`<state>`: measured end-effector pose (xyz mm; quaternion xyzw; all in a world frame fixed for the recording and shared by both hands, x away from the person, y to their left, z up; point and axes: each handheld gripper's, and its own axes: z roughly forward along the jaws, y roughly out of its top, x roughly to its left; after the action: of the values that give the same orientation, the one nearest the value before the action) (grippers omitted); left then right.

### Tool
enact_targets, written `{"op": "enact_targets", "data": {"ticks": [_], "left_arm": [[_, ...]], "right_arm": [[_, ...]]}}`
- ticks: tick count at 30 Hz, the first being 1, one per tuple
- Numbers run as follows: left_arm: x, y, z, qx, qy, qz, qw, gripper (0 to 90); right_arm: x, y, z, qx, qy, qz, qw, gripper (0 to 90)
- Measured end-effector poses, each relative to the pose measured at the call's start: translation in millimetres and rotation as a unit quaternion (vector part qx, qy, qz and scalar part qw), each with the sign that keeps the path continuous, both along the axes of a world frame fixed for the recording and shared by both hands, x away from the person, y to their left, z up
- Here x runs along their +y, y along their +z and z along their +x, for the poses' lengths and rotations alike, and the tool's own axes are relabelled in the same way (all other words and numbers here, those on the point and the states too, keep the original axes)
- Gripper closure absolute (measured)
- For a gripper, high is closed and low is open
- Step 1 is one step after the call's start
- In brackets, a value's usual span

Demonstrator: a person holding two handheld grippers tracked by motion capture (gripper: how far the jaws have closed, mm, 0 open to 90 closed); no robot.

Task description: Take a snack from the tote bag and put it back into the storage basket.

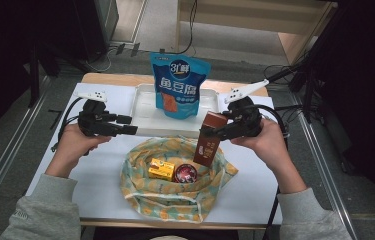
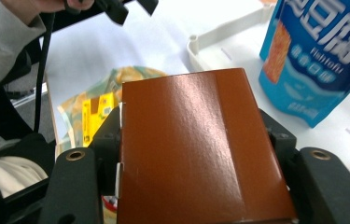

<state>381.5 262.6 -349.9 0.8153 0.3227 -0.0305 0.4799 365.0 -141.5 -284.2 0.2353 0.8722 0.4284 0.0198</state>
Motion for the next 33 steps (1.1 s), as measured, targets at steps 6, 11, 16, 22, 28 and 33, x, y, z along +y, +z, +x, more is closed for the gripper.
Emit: {"op": "enact_targets", "data": {"ticks": [6, 11, 16, 22, 28, 33], "left_arm": [[0.9, 0.0, -0.1, 0.003, -0.001, 0.000, 1.0000, 39.1], [1.5, 0.5, 0.1, 0.002, -0.001, -0.003, 1.0000, 39.1], [1.8, -0.7, 0.7, 0.001, -0.003, -0.002, 1.0000, 39.1], [1.0, -1.6, 0.8, 0.001, -0.006, -0.004, 1.0000, 39.1], [0.0, -5.5, 1.6, 0.005, -0.009, -0.003, 0.9999, 39.1], [0.1, -6.7, 1.9, 0.008, -0.009, -0.005, 0.9999, 39.1]], "right_arm": [[1.3, 16.6, 10.3, -0.010, -0.006, 0.005, 0.9999, 41.7], [3.2, 28.7, 19.4, -0.017, -0.012, 0.009, 0.9997, 41.8], [8.5, 36.6, 28.4, -0.023, -0.019, 0.011, 0.9995, 41.8], [14.1, 38.7, 40.5, -0.027, -0.029, 0.015, 0.9991, 42.0], [21.2, 38.3, 56.0, -0.024, -0.044, 0.022, 0.9985, 42.3], [32.6, 32.2, 67.2, -0.021, -0.051, 0.016, 0.9983, 42.3]]}}
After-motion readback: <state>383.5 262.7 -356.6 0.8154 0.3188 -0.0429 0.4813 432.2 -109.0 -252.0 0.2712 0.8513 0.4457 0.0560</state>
